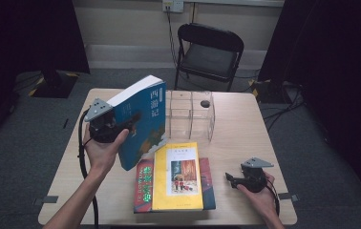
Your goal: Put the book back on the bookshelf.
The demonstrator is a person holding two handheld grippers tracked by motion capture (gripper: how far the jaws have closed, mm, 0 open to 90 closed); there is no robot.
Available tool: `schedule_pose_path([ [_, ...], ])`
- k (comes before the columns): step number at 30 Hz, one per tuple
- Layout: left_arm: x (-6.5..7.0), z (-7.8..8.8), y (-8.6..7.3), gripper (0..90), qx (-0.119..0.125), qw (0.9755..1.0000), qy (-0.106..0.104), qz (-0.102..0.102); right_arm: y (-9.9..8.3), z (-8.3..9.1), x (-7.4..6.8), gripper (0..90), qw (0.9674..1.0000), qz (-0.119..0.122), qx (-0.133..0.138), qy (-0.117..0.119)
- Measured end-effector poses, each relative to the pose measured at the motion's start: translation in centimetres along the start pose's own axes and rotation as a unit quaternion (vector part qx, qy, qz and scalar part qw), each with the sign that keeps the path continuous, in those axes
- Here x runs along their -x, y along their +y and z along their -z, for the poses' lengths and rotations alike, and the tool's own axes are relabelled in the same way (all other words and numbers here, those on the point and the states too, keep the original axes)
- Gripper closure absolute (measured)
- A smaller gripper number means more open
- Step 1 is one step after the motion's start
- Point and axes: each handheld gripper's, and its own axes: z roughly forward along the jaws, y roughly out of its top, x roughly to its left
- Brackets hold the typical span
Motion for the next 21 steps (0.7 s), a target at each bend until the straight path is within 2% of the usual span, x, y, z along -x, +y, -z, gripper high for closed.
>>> schedule_pose_path([
  [2, 0.1, -0.6, 0.2, 61.6, -0.005, 0.9999, 0.011, -0.002, 0.0, 0.0, 0.0, 22.8, 1.0000, -0.001, 0.000, -0.001],
  [5, -0.1, -1.7, 0.4, 61.7, -0.001, 0.9997, 0.024, 0.011, 0.0, 0.0, 0.0, 22.8, 1.0000, 0.000, 0.000, -0.001],
  [10, 0.0, -2.9, 0.7, 61.6, 0.001, 0.9989, 0.045, 0.014, 0.0, 0.0, 0.0, 22.8, 1.0000, -0.001, 0.000, -0.001],
  [14, 0.0, -3.6, 0.7, 61.8, 0.000, 0.9986, 0.049, 0.018, 0.0, 0.0, 0.0, 22.9, 1.0000, -0.001, 0.001, -0.001],
  [20, 0.6, -5.1, 0.5, 61.7, -0.004, 0.9977, 0.067, 0.012, 0.0, 0.0, 0.0, 22.9, 1.0000, -0.001, 0.001, -0.001],
  [21, 0.6, -5.3, 0.6, 61.7, -0.003, 0.9976, 0.067, 0.018, 0.0, 0.0, 0.0, 22.9, 1.0000, -0.001, 0.001, -0.001],
])
